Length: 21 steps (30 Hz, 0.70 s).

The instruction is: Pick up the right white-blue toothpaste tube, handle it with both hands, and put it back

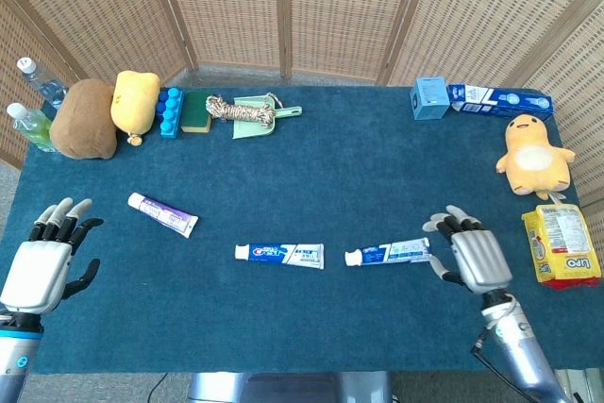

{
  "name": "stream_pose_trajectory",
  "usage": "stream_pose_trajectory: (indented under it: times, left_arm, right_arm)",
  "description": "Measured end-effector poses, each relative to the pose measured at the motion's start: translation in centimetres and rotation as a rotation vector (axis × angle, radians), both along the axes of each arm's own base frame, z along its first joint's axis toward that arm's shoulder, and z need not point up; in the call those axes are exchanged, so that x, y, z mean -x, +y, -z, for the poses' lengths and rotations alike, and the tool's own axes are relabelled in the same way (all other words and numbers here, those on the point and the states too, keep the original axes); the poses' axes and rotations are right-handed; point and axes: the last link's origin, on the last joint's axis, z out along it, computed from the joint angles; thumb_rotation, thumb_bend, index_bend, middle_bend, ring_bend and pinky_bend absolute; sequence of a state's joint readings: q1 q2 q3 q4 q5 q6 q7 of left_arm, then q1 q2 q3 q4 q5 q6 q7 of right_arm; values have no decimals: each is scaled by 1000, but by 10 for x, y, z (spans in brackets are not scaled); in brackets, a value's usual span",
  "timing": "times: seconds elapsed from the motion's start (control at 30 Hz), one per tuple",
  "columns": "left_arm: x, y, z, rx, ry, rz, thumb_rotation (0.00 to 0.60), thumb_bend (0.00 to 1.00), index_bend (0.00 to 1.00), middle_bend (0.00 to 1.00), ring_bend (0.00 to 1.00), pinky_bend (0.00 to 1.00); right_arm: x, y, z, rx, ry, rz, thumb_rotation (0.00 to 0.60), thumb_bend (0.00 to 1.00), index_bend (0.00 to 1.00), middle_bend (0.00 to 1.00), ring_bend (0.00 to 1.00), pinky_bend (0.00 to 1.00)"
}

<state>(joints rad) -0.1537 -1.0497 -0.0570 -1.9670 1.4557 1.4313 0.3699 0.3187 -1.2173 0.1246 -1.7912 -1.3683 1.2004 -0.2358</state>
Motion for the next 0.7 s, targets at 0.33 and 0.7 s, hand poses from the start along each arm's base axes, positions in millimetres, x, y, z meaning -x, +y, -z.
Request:
stream_pose_trajectory:
  times: [0.33,0.7]
  left_arm:
    - [-1,10,8,33,-2,20,600,343,227,104,42,79]
    - [2,11,11,47,-4,7,600,343,224,93,33,78]
  right_arm:
    - [-19,-24,54,-77,124,-49,600,253,352,189,57,229]
    - [-12,-30,71,-113,173,-41,600,252,362,189,60,229]
